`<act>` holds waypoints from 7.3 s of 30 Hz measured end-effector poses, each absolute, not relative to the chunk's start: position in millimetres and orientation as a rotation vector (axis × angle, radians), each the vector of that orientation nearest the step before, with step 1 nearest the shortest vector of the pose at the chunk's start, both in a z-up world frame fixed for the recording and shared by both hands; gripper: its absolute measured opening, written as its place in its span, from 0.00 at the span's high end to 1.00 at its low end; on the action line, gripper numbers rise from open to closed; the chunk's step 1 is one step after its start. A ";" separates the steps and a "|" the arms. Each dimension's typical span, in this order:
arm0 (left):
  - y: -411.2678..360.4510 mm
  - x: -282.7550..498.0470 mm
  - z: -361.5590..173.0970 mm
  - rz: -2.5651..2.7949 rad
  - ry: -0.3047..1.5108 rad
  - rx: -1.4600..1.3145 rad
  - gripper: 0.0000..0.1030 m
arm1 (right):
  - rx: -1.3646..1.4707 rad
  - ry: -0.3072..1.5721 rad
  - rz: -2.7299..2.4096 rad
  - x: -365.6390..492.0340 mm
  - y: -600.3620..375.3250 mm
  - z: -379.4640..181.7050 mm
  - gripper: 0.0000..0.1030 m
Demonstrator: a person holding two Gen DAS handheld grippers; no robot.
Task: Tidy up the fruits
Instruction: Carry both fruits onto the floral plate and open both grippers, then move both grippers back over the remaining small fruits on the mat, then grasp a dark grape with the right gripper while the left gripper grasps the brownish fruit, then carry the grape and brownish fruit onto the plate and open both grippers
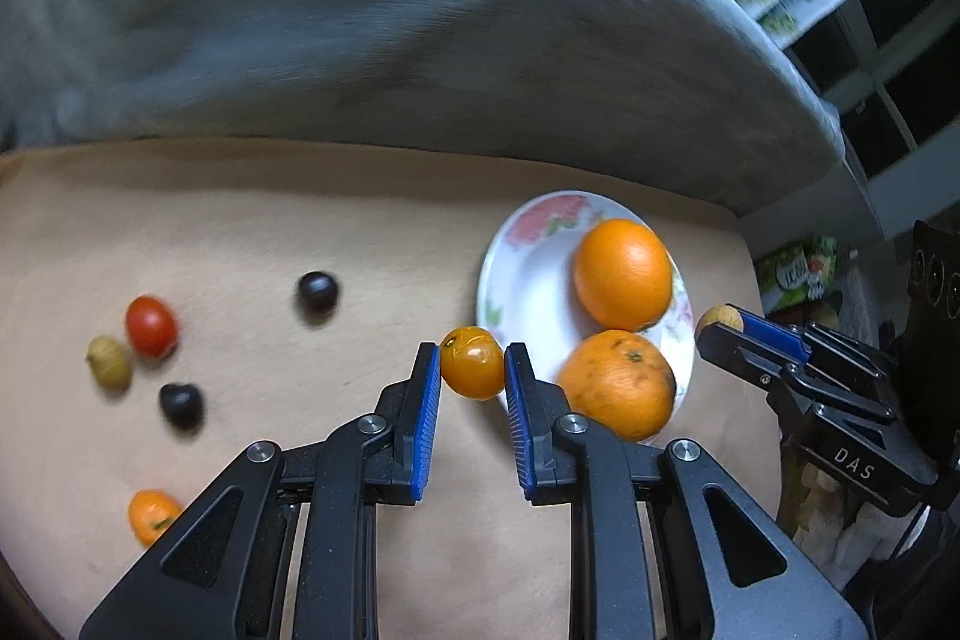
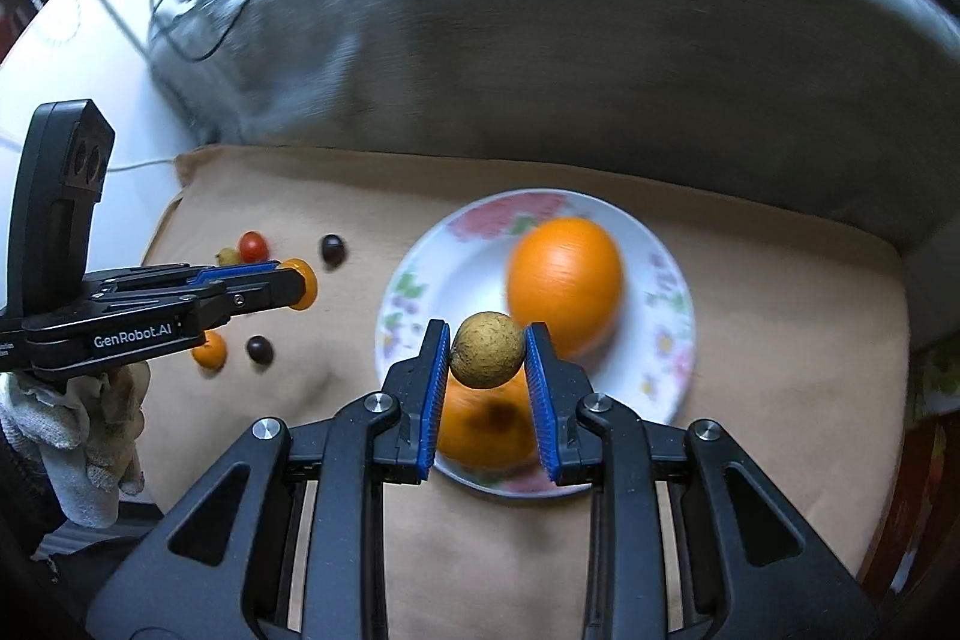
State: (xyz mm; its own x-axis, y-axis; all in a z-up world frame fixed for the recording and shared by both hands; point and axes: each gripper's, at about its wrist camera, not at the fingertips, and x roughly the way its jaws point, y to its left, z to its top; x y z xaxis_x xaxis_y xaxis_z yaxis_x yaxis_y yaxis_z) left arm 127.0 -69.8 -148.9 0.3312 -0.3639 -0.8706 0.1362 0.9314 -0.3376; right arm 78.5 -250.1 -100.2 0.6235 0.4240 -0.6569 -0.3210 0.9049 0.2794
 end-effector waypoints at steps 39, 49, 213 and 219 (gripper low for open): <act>-145.3 144.9 -153.6 -0.387 1.171 0.129 0.47 | 0.224 0.853 0.354 98.3 -285.3 -144.0 0.44; -137.8 145.6 -146.9 -0.349 1.155 0.128 0.33 | 0.212 0.847 0.338 95.3 -285.2 -141.0 0.34; -50.5 121.5 -133.6 -0.255 1.112 -0.024 0.76 | 0.064 0.807 0.440 95.6 -230.0 -99.2 0.78; -70.6 126.9 -142.0 -0.294 1.123 -0.005 0.76 | 0.094 0.817 0.401 95.2 -251.5 -105.1 0.78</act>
